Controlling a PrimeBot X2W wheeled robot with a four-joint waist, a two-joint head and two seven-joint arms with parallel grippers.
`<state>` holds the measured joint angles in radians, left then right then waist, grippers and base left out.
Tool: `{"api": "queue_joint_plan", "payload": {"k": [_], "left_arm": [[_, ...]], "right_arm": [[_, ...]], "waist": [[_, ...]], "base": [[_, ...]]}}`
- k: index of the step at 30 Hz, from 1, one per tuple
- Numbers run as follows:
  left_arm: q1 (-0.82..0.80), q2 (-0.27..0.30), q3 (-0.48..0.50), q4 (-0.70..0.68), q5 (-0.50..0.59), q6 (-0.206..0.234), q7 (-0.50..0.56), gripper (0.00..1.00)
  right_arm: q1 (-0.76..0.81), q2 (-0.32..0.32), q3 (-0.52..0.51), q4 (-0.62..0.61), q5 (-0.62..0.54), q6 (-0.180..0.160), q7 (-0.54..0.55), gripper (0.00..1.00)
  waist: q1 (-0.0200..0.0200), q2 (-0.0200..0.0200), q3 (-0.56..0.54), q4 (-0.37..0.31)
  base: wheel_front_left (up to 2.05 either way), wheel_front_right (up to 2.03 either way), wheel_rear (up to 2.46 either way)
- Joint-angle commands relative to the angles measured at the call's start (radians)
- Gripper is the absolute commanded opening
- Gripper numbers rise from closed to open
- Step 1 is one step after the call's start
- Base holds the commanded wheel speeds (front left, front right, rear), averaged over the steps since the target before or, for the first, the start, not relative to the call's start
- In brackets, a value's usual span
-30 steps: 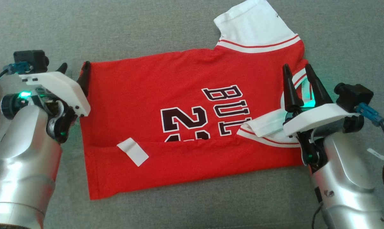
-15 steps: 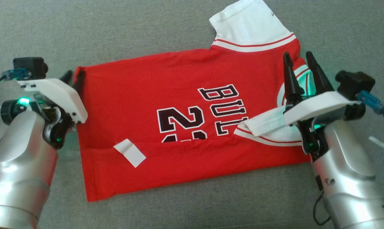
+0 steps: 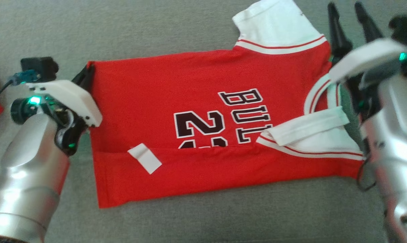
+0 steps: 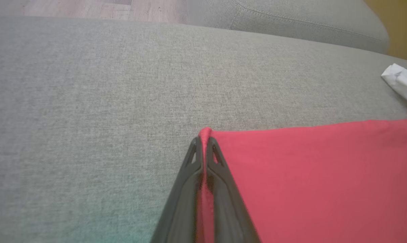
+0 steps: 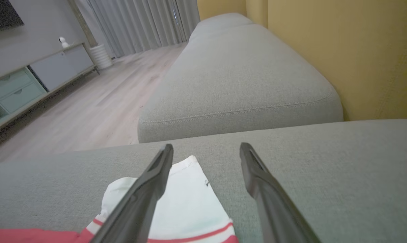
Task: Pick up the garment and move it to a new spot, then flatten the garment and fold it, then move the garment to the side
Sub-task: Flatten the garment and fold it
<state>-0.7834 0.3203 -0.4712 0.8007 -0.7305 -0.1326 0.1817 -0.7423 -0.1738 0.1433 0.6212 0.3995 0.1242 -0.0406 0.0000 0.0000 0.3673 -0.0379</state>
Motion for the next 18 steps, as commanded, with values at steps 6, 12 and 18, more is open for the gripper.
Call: {"api": "queue_joint_plan", "payload": {"k": [6,12,18], "left_arm": [[-0.079,-0.005,-0.025,-0.055,-0.008,0.002,-0.038,0.0],[-0.129,-0.079,-0.104,-0.076,-0.039,0.002,-0.072,0.0],[-0.17,-0.123,-0.173,-0.085,-0.065,0.002,-0.101,0.0]], "right_arm": [[-0.197,-0.062,0.051,0.087,-0.048,0.007,0.176,1.0],[-0.33,-0.149,0.096,0.235,-0.084,0.007,0.348,1.0],[-0.387,-0.191,0.103,0.313,-0.096,0.007,0.413,1.0]], "waist": [[0.0,0.0,0.04,0.086],[0.0,0.0,0.088,0.194],[0.0,0.0,0.135,0.253]], "base": [[0.0,0.0,0.0],[0.0,0.0,0.0],[0.0,0.0,0.0]]}}
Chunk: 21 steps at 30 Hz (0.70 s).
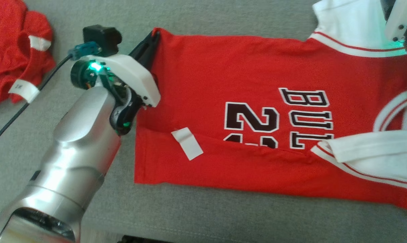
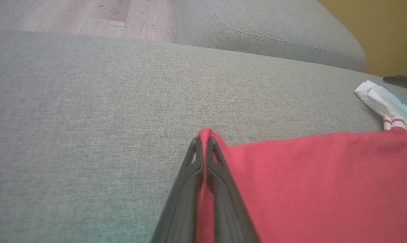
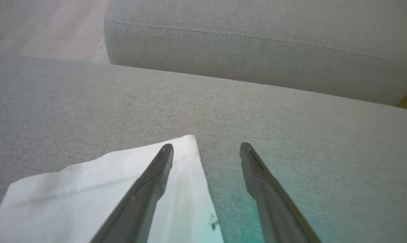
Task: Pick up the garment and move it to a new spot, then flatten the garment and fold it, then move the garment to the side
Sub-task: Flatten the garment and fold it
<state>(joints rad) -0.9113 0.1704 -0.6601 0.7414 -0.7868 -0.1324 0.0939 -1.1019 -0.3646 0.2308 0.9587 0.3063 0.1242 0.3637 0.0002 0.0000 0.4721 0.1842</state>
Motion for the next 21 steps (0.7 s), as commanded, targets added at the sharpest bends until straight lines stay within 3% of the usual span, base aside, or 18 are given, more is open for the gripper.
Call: {"api": "queue_joint_plan", "payload": {"k": [1,8,9,10,11,16,21], "left_arm": [[-0.046,0.023,0.006,-0.026,-0.014,0.002,-0.019,0.0],[-0.063,0.014,-0.053,-0.013,-0.055,0.002,-0.05,0.0],[-0.066,0.014,-0.059,-0.011,-0.061,0.002,-0.055,0.0],[-0.07,0.016,-0.064,-0.008,-0.067,0.002,-0.059,0.0],[-0.074,0.017,-0.069,-0.005,-0.073,0.002,-0.064,0.0],[-0.091,0.024,-0.079,0.012,-0.088,0.002,-0.098,0.0],[-0.118,0.029,-0.056,0.054,-0.083,0.006,-0.197,0.0]], "right_arm": [[-0.031,-0.001,0.022,-0.019,0.001,0.007,0.014,1.0],[-0.023,-0.014,0.077,0.007,0.04,0.007,0.056,1.0],[-0.024,-0.019,0.084,0.009,0.042,0.007,0.058,0.64],[-0.024,-0.023,0.09,0.01,0.044,0.007,0.058,0.2],[-0.026,-0.026,0.092,0.012,0.048,0.007,0.057,0.0],[-0.045,-0.04,0.079,0.016,0.03,0.007,-0.001,0.0],[-0.068,-0.037,0.025,0.014,-0.011,0.007,-0.193,0.0]], "waist": [[-0.0002,0.0,0.036,0.036],[-0.0002,0.0,0.048,0.041],[-0.0002,0.0,0.049,0.04],[-0.0002,0.0,0.049,0.039],[-0.0002,0.0,0.049,0.037],[-0.0002,0.0,0.052,0.029],[-0.0002,0.0,0.042,0.016]], "base": [[0.0,0.0,0.0],[0.0,0.0,0.0],[0.0,0.0,0.0],[0.0,0.0,0.0],[0.0,0.0,0.0],[0.0,0.0,0.0],[0.0,0.0,0.0]]}}
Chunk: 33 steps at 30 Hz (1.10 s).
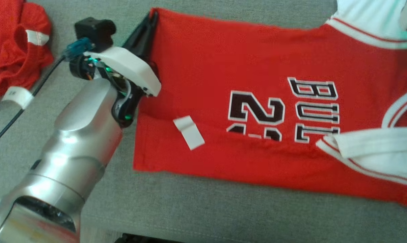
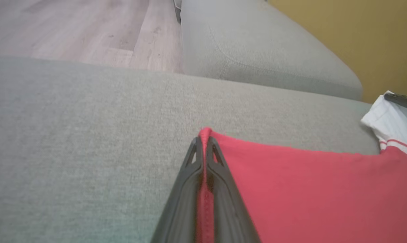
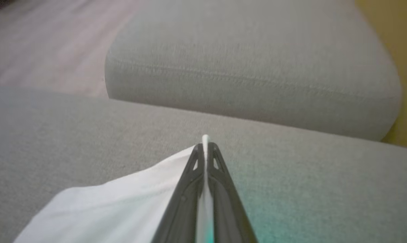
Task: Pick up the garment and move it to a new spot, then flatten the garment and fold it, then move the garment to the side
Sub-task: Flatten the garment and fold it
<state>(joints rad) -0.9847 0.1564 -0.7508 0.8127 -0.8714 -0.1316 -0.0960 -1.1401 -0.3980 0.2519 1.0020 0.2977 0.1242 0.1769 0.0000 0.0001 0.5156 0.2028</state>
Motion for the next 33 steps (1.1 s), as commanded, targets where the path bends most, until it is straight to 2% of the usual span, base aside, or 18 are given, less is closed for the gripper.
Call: {"api": "queue_joint_plan", "payload": {"k": [1,7,9,13,18,22,27,33], "left_arm": [[-0.049,0.044,0.038,-0.007,0.007,0.01,-0.028,0.0],[-0.035,0.065,0.078,0.03,0.028,0.047,-0.142,0.0],[-0.015,0.074,0.089,0.032,0.039,0.052,-0.156,0.0],[0.035,0.095,0.134,-0.006,0.093,0.09,-0.165,0.0],[0.182,0.11,0.225,-0.133,0.222,0.151,-0.165,0.0],[0.335,0.095,0.298,-0.235,0.321,0.186,-0.166,0.0],[0.505,0.056,0.385,-0.308,0.408,0.195,-0.166,0.0],[0.619,0.001,0.47,-0.308,0.463,0.172,-0.166,0.0]], "right_arm": [[-0.033,0.0,-0.007,-0.03,-0.01,0.007,-0.05,0.0],[-0.012,0.015,-0.044,-0.033,-0.022,0.007,-0.251,0.0],[0.009,0.024,-0.045,-0.034,-0.003,0.007,-0.288,0.0],[0.079,0.045,-0.031,-0.071,0.071,0.007,-0.345,0.0],[0.233,0.047,0.021,-0.187,0.189,0.007,-0.382,0.0],[0.399,0.038,0.036,-0.3,0.281,0.007,-0.396,0.0],[0.6,0.044,0.017,-0.419,0.365,0.007,-0.394,0.0],[0.769,0.085,-0.017,-0.495,0.384,0.007,-0.348,0.0]], "waist": [[0.0,-0.0001,-0.005,-0.006],[0.0,-0.0001,-0.04,-0.046],[0.0,-0.0001,-0.056,-0.063],[0.0,-0.0001,-0.089,-0.098],[0.0,-0.0001,-0.139,-0.135],[0.0,-0.0001,-0.185,-0.153],[0.0,-0.0001,-0.232,-0.164],[0.0,-0.0001,-0.275,-0.174]], "base": [[0.0,0.0,0.0],[0.0,0.0,0.0],[0.0,0.0,0.0],[0.0,0.0,0.0],[0.0,0.0,0.0],[0.0,0.0,0.0],[0.0,0.0,0.0],[0.0,0.0,0.0]]}}
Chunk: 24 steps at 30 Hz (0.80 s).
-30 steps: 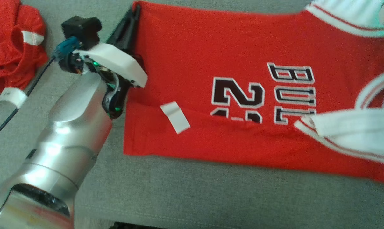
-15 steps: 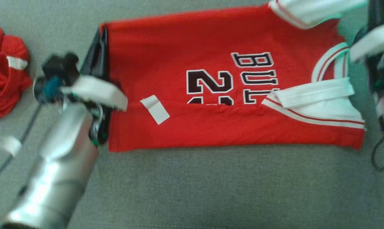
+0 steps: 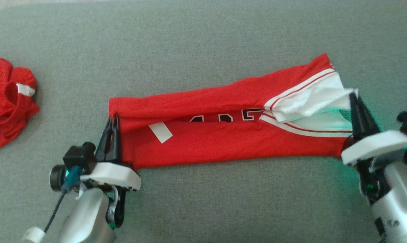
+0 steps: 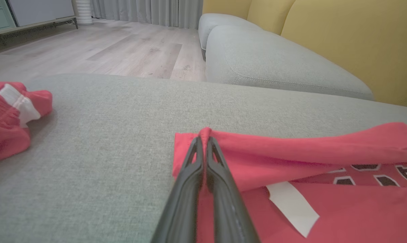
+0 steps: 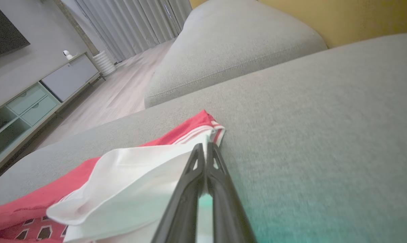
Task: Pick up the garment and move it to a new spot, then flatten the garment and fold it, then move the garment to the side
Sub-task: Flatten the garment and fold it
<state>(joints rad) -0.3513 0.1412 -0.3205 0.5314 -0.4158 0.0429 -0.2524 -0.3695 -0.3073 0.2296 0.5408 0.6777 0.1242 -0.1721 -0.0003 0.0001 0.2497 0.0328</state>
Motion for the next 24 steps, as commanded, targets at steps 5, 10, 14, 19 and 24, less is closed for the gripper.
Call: {"api": "queue_joint_plan", "payload": {"k": [5,10,14,19,24], "left_arm": [[0.028,-0.021,0.102,-0.019,0.049,-0.019,-0.009,1.0],[0.074,-0.036,0.171,-0.092,0.121,0.005,-0.009,1.0],[0.163,-0.052,0.216,-0.182,0.196,0.018,-0.009,1.0],[0.275,-0.072,0.243,-0.25,0.243,0.01,-0.009,1.0],[0.342,-0.085,0.246,-0.267,0.253,-0.006,-0.009,1.0]], "right_arm": [[0.054,0.037,-0.064,-0.029,-0.043,0.007,0.003,1.0],[0.063,0.054,-0.107,-0.046,-0.168,0.007,-0.052,1.0],[0.091,0.086,-0.152,-0.08,-0.337,0.007,-0.084,1.0],[0.163,0.157,-0.205,-0.138,-0.471,0.007,-0.089,1.0],[0.224,0.198,-0.233,-0.125,-0.52,0.007,-0.089,1.0]], "waist": [[0.0003,-0.0001,-0.038,-0.005],[0.0003,-0.0001,-0.07,-0.004],[0.0003,-0.0001,-0.113,0.001],[0.0003,-0.0001,-0.162,0.012],[0.0003,-0.0001,-0.188,0.021]], "base": [[0.0,0.0,0.0],[0.0,0.0,0.0],[0.0,0.0,0.0],[0.0,0.0,0.0],[0.0,0.0,0.0]]}}
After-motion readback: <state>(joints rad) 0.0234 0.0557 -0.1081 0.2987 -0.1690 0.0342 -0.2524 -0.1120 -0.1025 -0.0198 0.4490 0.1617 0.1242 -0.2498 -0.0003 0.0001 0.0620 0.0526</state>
